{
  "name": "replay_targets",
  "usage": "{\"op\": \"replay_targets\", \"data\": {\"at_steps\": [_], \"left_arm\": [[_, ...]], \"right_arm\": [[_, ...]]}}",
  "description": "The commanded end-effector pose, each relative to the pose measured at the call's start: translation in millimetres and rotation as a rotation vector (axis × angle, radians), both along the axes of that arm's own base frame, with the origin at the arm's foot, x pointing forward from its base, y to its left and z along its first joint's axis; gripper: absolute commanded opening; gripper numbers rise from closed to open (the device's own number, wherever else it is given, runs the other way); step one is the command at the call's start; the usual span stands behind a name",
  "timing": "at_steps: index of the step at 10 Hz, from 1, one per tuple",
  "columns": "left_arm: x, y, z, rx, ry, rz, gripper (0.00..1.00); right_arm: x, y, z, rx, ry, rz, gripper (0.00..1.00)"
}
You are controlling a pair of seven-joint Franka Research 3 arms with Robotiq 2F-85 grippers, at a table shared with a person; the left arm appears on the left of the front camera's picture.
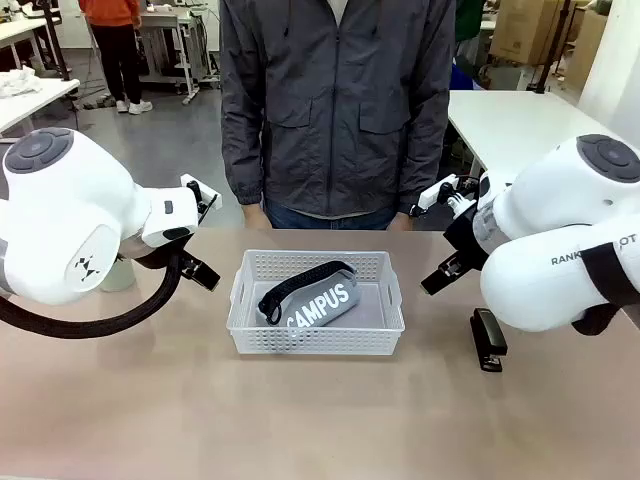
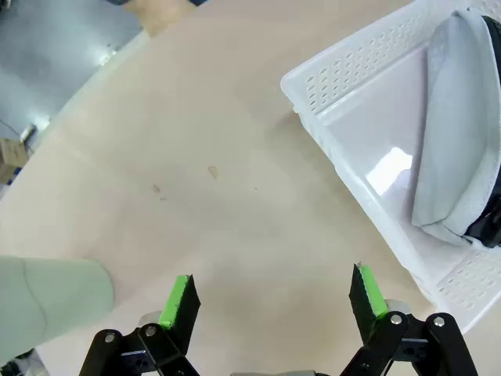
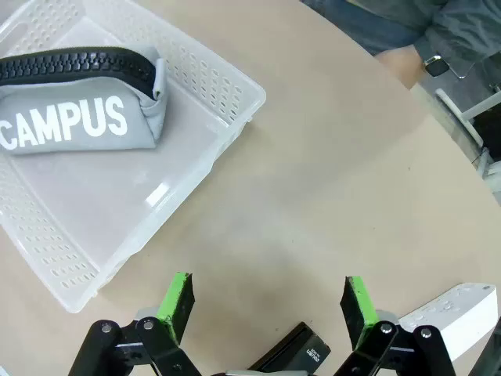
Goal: Efficiently arrange items inside the basket to fit them all.
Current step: Pick up the Digital clock and place it inside the Organizing basket.
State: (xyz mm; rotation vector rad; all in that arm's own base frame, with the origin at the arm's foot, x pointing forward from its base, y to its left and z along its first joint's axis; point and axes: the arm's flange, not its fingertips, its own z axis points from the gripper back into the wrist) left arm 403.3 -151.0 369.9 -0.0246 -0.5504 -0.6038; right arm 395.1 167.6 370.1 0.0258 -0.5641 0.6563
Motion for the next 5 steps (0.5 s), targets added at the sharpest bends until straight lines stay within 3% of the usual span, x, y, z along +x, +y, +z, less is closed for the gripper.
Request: {"op": "replay_targets", "data": {"at_steps": [1, 5], "left_arm": [[0.0, 0.0, 0.1, 0.0, 0.0, 0.0, 1.0], [0.0, 0.0, 0.1, 0.0, 0.0, 0.0, 1.0]], "right_arm": [[0.0, 0.0, 0.0, 0.0, 0.0, 0.0, 1.0], [0.0, 0.0, 0.0, 0.0, 0.0, 0.0, 1.0]]}}
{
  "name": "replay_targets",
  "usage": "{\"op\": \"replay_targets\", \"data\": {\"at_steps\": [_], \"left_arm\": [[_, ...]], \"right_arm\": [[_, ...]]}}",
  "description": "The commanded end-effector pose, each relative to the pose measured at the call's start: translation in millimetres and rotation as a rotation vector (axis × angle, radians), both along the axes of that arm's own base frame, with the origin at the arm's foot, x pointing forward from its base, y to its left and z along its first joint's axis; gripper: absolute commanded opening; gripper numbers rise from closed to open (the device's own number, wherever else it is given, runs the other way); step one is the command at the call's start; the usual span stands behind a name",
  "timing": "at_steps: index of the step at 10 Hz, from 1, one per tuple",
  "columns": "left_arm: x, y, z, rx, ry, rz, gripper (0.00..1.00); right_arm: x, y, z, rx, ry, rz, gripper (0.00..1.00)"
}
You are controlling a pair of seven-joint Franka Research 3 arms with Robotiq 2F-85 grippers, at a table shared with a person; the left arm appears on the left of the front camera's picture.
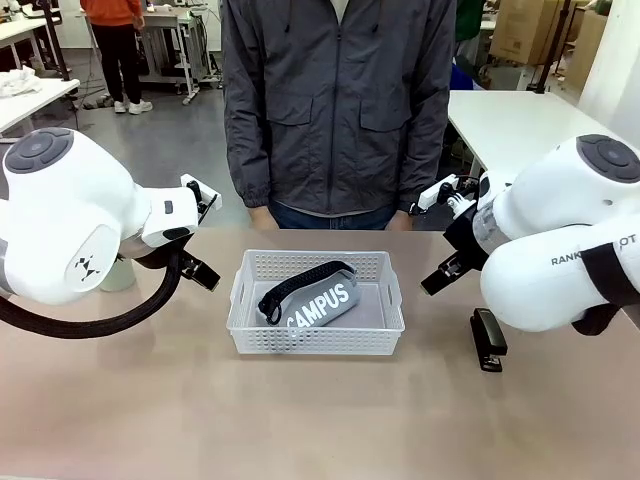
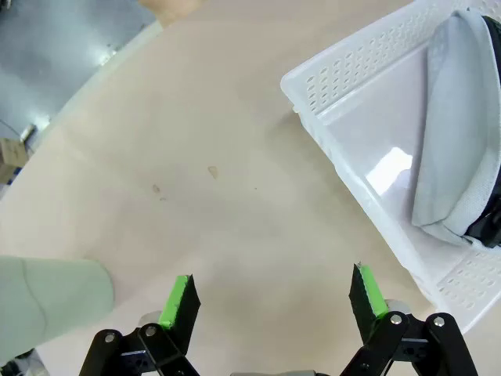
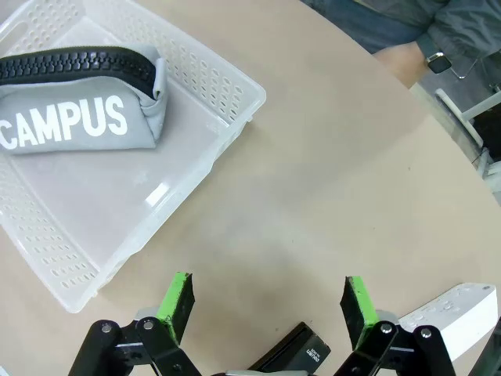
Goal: Efficiently arrange items inside the basket to fit them all.
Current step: Pick up the Digital clock and place it inside the Organizing basket.
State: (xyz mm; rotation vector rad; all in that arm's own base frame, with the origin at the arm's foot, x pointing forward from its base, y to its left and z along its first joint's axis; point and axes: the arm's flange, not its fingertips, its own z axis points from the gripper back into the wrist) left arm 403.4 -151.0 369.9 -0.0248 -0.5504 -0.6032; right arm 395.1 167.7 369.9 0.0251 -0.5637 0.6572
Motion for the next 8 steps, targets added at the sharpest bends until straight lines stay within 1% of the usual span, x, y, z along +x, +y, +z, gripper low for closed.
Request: {"op": "replay_targets", "data": {"at_steps": [1, 8], "left_arm": [[0.0, -0.1, 0.1, 0.0, 0.0, -0.001, 1.0], [0.0, -0.1, 0.1, 0.0, 0.0, -0.001, 1.0]], "right_arm": [[0.0, -0.1, 0.2, 0.001, 0.0, -0.001, 1.0], [0.0, -0.1, 0.2, 0.001, 0.0, -0.001, 1.0]]}}
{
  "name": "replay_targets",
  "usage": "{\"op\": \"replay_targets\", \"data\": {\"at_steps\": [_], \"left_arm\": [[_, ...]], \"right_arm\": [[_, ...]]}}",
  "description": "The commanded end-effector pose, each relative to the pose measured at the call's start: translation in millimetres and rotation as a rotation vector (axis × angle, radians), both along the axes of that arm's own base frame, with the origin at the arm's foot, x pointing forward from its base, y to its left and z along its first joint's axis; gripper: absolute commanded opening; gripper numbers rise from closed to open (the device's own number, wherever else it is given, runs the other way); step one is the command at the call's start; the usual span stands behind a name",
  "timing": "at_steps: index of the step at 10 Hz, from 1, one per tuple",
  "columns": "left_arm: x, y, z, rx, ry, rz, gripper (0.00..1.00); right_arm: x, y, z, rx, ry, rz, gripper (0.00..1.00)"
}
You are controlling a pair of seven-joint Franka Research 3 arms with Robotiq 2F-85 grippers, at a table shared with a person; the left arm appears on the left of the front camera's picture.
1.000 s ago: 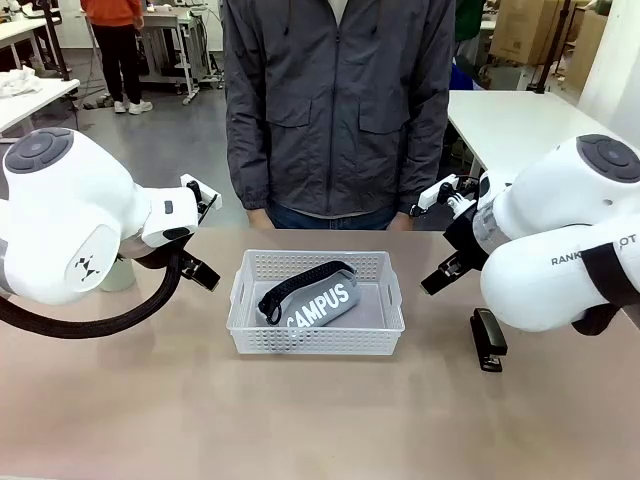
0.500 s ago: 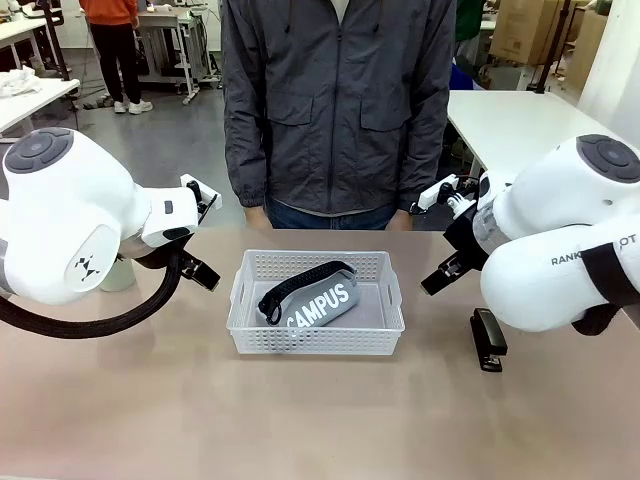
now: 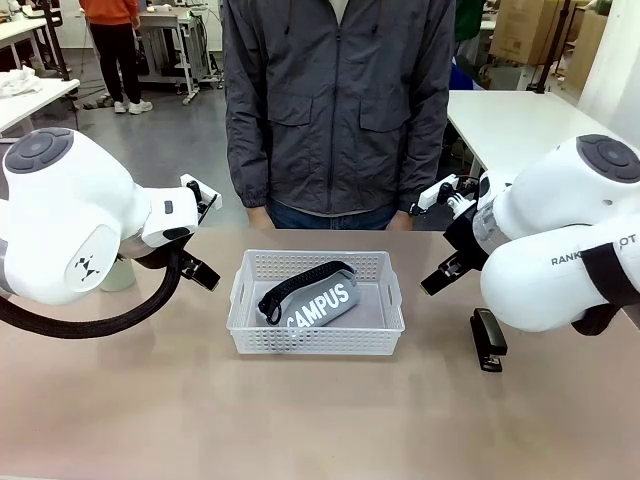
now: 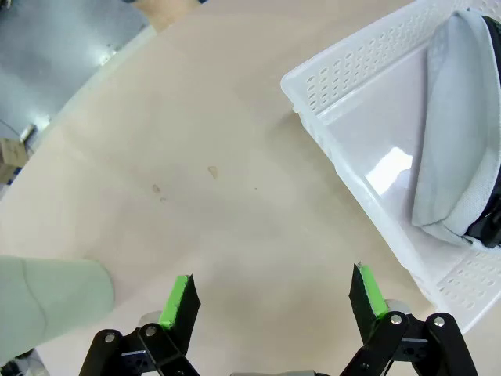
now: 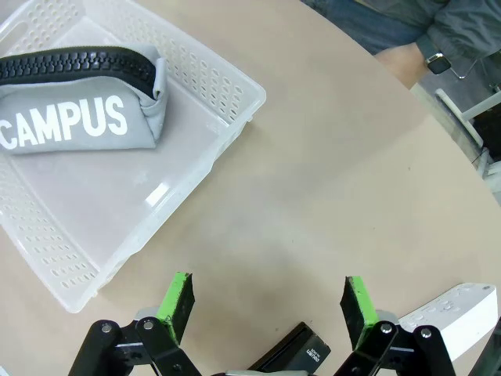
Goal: Efficiently arrange items inside the basket to fit them all.
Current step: Pick up the Digital clock and place it inside the Organizing basket.
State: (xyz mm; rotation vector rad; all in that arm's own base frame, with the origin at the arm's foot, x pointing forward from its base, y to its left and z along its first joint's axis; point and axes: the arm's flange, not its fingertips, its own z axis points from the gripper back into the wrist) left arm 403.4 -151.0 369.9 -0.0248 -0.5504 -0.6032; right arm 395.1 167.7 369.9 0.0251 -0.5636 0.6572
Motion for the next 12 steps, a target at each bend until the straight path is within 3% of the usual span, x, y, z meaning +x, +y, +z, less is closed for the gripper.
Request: {"op": "replay_targets", "data": {"at_steps": [1, 8, 9, 11, 12], "left_arm": [[-0.1, -0.1, 0.1, 0.0, 0.0, -0.001, 1.0], [0.0, 0.0, 0.0, 0.0, 0.0, 0.0, 1.0], [-4.1, -4.7, 4.7, -0.002, 0.018, -0.059, 1.0], [-19.7, 1.1, 23.3, -0.143, 0.15, -0.19, 1.0], [-29.9, 8.9, 40.8, -0.225, 0.183, -0.204, 1.0]], "right_arm": [[0.0, -0.1, 0.2, 0.001, 0.0, -0.001, 1.0], [0.0, -0.1, 0.2, 0.001, 0.0, -0.001, 1.0], [0.0, 0.0, 0.0, 0.0, 0.0, 0.0, 1.0], [-9.3, -8.3, 11.2, 0.089, 0.109, 0.016, 1.0], [-18.4, -20.8, 24.8, 0.168, 0.207, -0.007, 1.0]]}}
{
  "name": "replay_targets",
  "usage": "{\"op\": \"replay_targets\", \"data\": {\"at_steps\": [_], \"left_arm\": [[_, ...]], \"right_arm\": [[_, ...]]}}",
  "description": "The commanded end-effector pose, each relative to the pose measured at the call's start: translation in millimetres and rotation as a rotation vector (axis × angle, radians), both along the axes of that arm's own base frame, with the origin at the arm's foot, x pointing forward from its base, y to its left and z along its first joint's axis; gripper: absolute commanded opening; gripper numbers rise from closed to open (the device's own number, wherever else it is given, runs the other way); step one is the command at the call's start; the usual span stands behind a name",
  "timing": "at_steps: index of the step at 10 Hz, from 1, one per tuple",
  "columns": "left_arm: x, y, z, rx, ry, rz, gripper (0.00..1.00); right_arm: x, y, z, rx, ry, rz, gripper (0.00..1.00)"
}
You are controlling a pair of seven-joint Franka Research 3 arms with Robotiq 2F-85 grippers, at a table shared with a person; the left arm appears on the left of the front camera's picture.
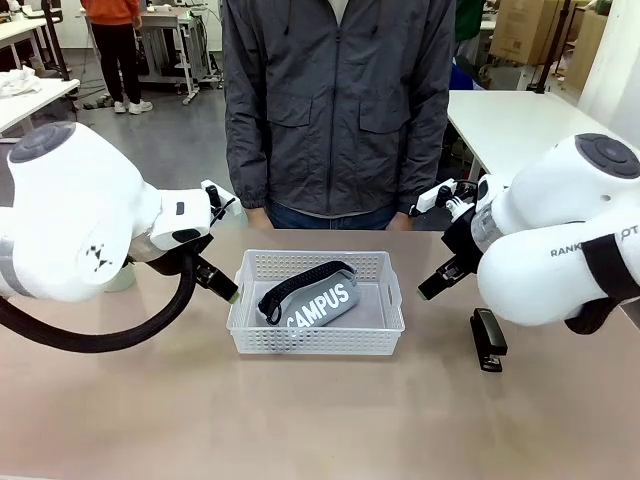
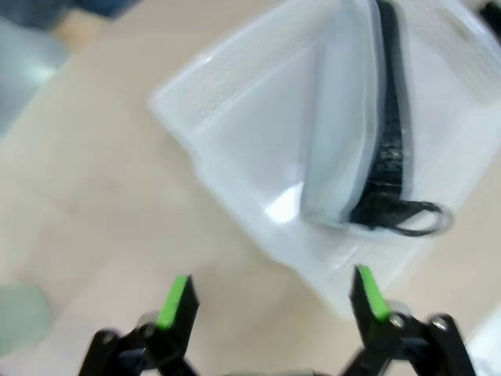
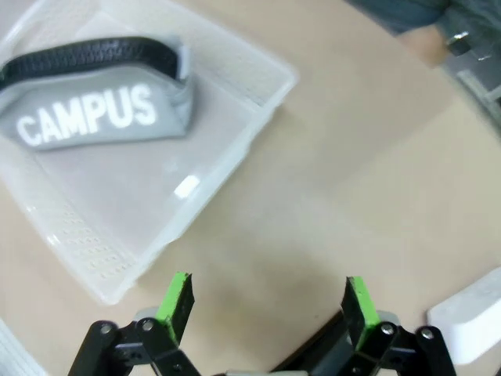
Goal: Efficiently arrange items inside the basket to fit them all.
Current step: Pick up the Digital clock and place it inside the Organizing basket.
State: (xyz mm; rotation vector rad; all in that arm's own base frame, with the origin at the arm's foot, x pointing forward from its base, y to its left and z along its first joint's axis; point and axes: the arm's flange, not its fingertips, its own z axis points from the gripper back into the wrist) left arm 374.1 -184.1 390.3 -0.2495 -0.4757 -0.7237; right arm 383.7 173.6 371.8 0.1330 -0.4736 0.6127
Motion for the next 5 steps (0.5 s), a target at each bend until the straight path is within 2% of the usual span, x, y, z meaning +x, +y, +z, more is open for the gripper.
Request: {"op": "replay_targets", "data": {"at_steps": [1, 2, 3, 4, 5], "left_arm": [[-10.9, 50.3, 41.5, -0.137, 0.095, 0.016, 1.0], [-16.8, 56.6, 63.1, -0.203, 0.256, 0.158, 1.0], [-26.3, 68.3, 79.4, -0.329, 0.384, 0.169, 1.0], [-35.5, 88.8, 92.7, -0.483, 0.457, 0.085, 1.0], [-48.3, 118.4, 107.8, -0.652, 0.462, 0.073, 1.0]], "right_arm": [[-16.4, -41.7, 42.7, 0.195, 0.155, -0.046, 1.0], [-24.1, -52.8, 68.5, 0.34, 0.207, -0.23, 1.0], [-42.3, -71.7, 96.2, 0.511, 0.277, -0.288, 1.0], [-61.9, -93.7, 113.6, 0.62, 0.295, -0.26, 1.0], [-80.8, -122.1, 128.5, 0.721, 0.316, -0.303, 1.0]]}}
